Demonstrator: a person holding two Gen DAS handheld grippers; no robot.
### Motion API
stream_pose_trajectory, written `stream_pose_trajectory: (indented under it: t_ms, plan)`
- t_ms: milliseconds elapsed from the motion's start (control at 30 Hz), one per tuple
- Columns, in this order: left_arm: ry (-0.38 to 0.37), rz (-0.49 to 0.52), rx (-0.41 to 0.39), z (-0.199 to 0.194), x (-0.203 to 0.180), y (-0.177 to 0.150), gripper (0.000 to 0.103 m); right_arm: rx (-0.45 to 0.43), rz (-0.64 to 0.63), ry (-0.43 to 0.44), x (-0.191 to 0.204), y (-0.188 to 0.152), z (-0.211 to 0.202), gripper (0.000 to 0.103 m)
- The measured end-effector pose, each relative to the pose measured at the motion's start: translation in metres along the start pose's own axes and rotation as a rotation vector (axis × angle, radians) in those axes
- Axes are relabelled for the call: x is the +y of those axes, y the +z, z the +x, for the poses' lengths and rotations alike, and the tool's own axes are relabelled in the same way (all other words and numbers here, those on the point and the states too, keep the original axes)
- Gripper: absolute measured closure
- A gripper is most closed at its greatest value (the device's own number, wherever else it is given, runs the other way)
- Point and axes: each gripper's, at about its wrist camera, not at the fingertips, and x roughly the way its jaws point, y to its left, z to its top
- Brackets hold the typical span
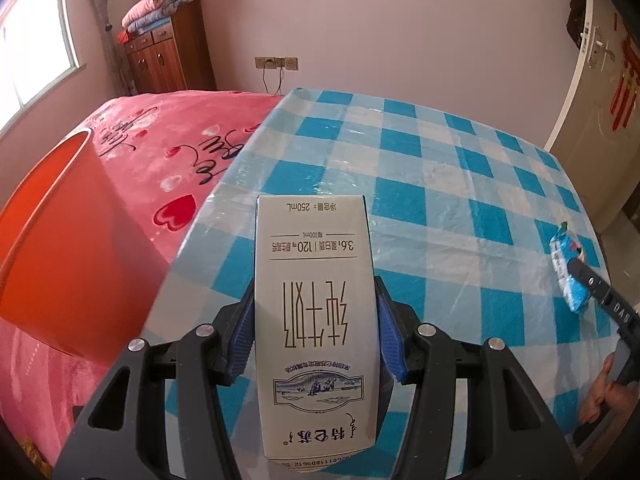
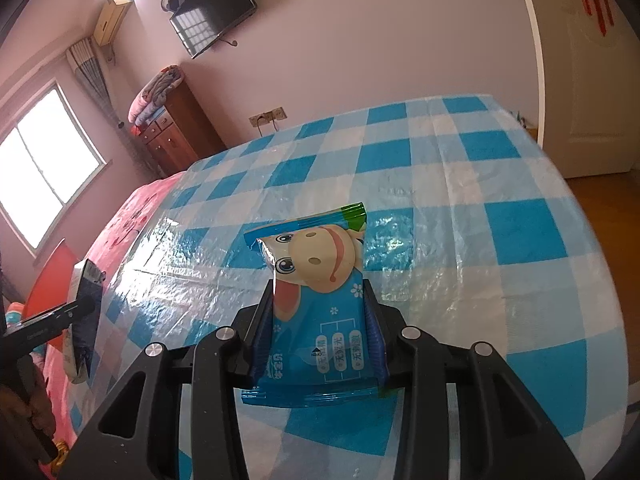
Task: Collect trash
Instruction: 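Carry the milk carton and snack bag over the orange bucket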
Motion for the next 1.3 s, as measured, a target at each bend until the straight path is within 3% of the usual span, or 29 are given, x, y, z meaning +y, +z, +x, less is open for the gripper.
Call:
stream_pose_trajectory:
  t_ms: [567, 1300]
  plan:
    - [0.027, 0.056, -0.086, -0.029, 0.027, -0.012, 0.048, 0.004, -0.024, -0.036, 0.034, -0.001, -0.024, 0.062]
    - [0.070, 0.010, -0.209, -0.075, 0.087, -0.014, 0.048, 0.054, -0.137, 0.043, 0.130, 0.002, -0.041, 0.062]
